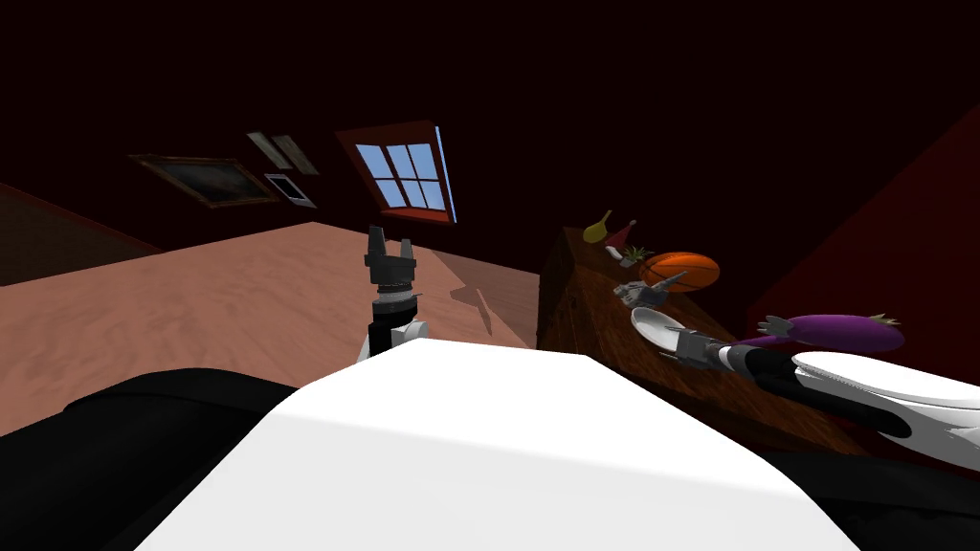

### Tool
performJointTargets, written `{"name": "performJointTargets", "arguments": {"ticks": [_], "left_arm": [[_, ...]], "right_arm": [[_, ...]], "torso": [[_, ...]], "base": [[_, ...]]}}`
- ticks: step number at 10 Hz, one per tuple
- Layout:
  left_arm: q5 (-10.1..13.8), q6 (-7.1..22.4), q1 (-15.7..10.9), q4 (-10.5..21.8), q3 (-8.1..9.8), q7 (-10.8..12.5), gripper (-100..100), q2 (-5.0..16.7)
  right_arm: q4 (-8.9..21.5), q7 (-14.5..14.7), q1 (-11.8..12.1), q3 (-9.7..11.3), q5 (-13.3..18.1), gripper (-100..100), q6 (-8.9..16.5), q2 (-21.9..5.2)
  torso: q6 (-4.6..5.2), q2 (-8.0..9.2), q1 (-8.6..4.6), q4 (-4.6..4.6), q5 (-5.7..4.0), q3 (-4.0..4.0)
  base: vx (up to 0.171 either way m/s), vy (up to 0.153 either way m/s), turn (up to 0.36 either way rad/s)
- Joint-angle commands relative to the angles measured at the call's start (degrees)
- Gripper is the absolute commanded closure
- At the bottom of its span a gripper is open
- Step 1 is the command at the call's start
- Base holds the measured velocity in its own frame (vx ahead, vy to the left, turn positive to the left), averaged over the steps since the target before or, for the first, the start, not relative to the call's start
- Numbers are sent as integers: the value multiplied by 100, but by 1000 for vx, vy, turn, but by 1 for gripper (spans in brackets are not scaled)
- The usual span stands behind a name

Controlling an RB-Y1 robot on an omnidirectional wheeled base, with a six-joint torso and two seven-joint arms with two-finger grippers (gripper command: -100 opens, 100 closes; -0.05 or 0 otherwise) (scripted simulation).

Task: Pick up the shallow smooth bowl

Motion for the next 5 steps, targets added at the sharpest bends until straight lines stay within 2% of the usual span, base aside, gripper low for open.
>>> {"name": "performJointTargets", "arguments": {"ticks": [1, 5], "left_arm": [[0, 0, 0, 0, 0, 0, 0, 0], [0, 0, 0, 0, 0, 0, 0, 0]], "right_arm": [[0, 0, 0, 0, 0, 100, 0, 0], [2, -6, 0, -1, -3, 100, -2, 1]], "torso": [[0, 0, 0, 0, 0, 0], [-3, 11, 11, 2, 4, 7]], "base": [[0, 0, 0], [0, 0, 0]]}}
